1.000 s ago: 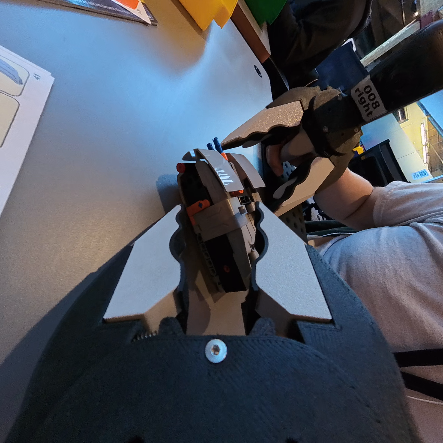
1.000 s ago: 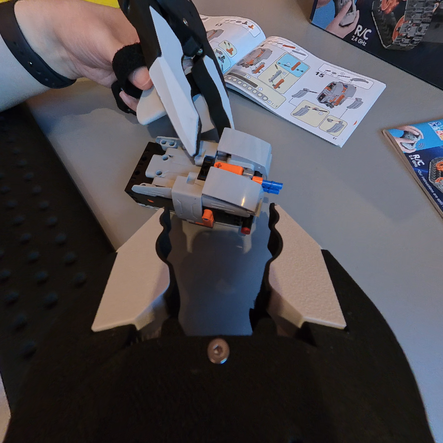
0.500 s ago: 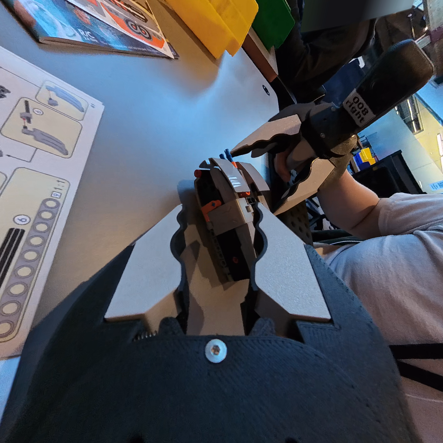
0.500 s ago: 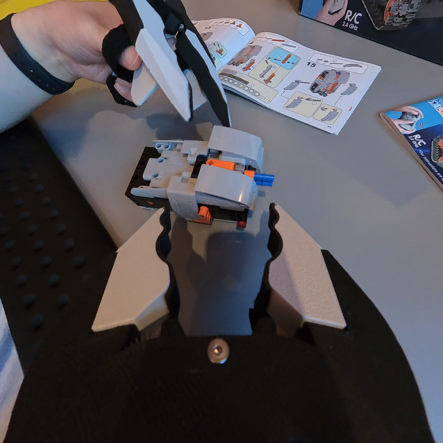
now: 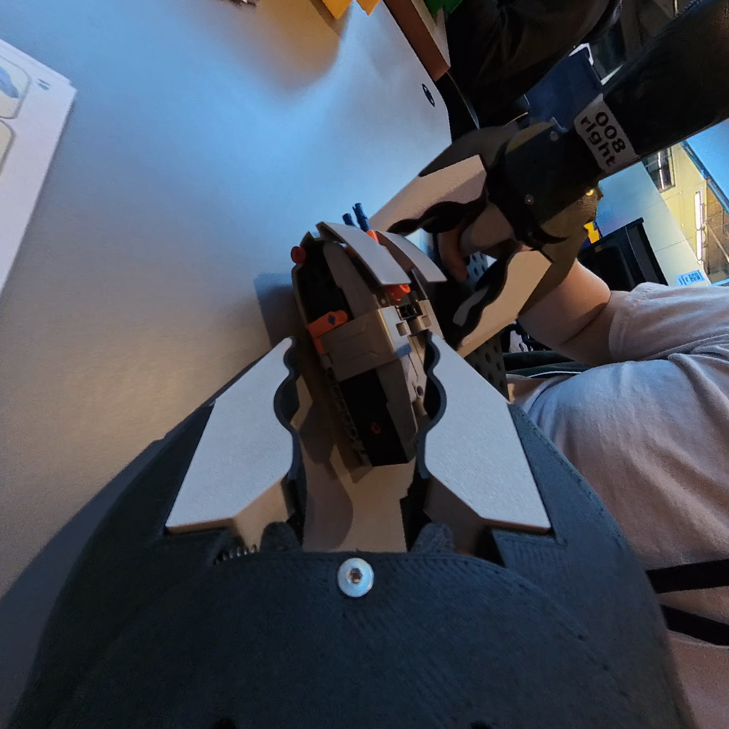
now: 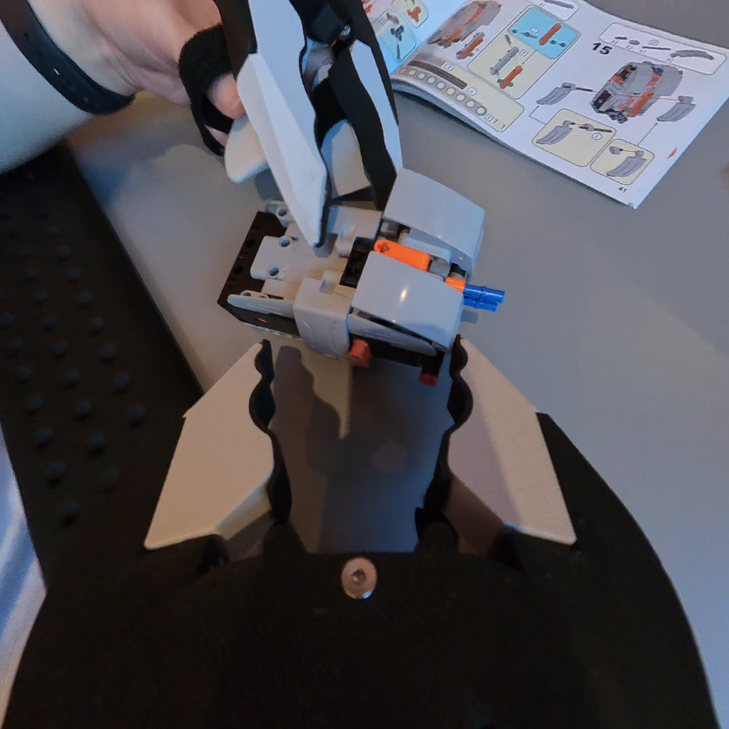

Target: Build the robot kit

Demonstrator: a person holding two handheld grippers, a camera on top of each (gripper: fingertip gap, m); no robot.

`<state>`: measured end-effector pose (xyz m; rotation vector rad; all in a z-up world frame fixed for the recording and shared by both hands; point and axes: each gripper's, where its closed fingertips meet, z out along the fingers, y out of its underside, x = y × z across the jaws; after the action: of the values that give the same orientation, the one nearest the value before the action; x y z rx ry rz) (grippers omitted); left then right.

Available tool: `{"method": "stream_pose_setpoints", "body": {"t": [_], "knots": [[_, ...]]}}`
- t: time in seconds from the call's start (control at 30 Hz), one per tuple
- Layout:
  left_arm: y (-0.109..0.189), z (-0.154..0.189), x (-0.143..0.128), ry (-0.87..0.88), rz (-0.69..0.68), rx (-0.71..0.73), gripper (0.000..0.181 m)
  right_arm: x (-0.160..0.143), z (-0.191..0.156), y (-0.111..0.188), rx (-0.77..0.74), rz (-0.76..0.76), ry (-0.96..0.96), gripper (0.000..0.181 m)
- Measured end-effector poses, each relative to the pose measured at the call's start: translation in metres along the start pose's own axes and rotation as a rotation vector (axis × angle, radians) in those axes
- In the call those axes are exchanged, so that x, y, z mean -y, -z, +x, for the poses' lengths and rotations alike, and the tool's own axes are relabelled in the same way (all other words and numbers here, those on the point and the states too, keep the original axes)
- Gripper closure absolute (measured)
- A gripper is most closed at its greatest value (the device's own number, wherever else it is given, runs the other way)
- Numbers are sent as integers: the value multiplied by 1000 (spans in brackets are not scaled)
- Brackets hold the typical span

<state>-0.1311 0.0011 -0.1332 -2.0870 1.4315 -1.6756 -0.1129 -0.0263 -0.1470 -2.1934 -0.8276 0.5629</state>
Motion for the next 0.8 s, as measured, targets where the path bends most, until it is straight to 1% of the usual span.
{"method": "stream_pose_setpoints", "body": {"t": [0.13, 0.3, 0.53, 0.7, 0.8], "knots": [[-4, 2, -1, 0, -7, -8, 122, -8, 6, -7, -33, -55, 88, 93], [-5, 0, -2, 12, -8, 0, 130, -2, 10, -9, -48, -25, 113, 103], [-6, -1, -2, -16, -5, 27, 130, 2, 13, -8, -69, -19, 198, 104], [-7, -1, -2, -37, -9, 34, 131, 3, 13, -8, -50, -33, 224, 104], [-7, -1, -3, -41, -19, 33, 131, 1, 12, -8, -22, -44, 199, 103]]}}
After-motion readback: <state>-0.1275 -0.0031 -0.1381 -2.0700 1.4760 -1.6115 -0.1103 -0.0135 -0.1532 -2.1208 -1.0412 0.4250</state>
